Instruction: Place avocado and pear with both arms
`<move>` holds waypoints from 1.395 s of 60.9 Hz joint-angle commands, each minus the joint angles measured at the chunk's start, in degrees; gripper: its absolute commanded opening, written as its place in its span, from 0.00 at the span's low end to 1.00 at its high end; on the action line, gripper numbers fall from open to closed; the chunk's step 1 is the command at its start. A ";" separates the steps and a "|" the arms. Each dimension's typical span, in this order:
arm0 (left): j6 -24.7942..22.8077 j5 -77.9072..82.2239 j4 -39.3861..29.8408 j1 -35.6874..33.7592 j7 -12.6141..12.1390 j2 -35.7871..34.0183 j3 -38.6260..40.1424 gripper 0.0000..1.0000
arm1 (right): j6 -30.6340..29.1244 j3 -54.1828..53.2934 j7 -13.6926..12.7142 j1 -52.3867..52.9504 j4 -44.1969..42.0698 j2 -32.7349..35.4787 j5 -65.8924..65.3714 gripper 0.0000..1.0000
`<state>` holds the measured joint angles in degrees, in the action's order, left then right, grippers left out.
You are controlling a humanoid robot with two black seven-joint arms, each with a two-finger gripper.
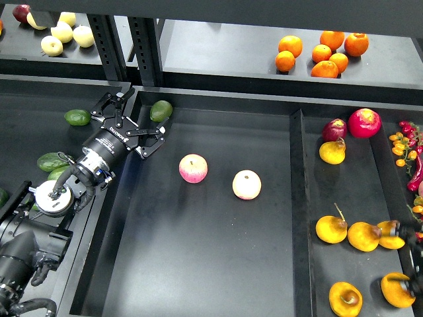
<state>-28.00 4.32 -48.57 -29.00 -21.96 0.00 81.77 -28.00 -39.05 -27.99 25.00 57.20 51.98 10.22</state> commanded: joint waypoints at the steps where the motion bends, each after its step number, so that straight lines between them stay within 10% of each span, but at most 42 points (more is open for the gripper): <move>1: 0.00 -0.01 0.15 0.00 -0.01 0.00 0.23 0.99 | 0.00 -6.03 -0.01 0.14 -1.38 -3.63 3.49 1.00; 50: 0.00 -0.01 0.06 -0.18 2.98 0.00 0.49 0.99 | 0.00 -33.82 -0.01 5.23 -10.34 -42.48 -6.79 1.00; 66: 0.00 -0.01 -0.29 -0.18 2.98 0.00 0.58 0.99 | 0.00 -34.34 9.44 9.28 -20.09 -51.98 -12.23 1.00; 85: 0.00 -0.01 -0.29 -0.79 3.07 0.00 0.49 0.99 | 0.00 -40.32 12.61 14.03 -29.42 -51.98 -17.77 1.00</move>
<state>-28.00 4.30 -48.84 -29.44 -18.90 0.00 82.34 -28.00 -77.47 -16.87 37.05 31.44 0.01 -4.60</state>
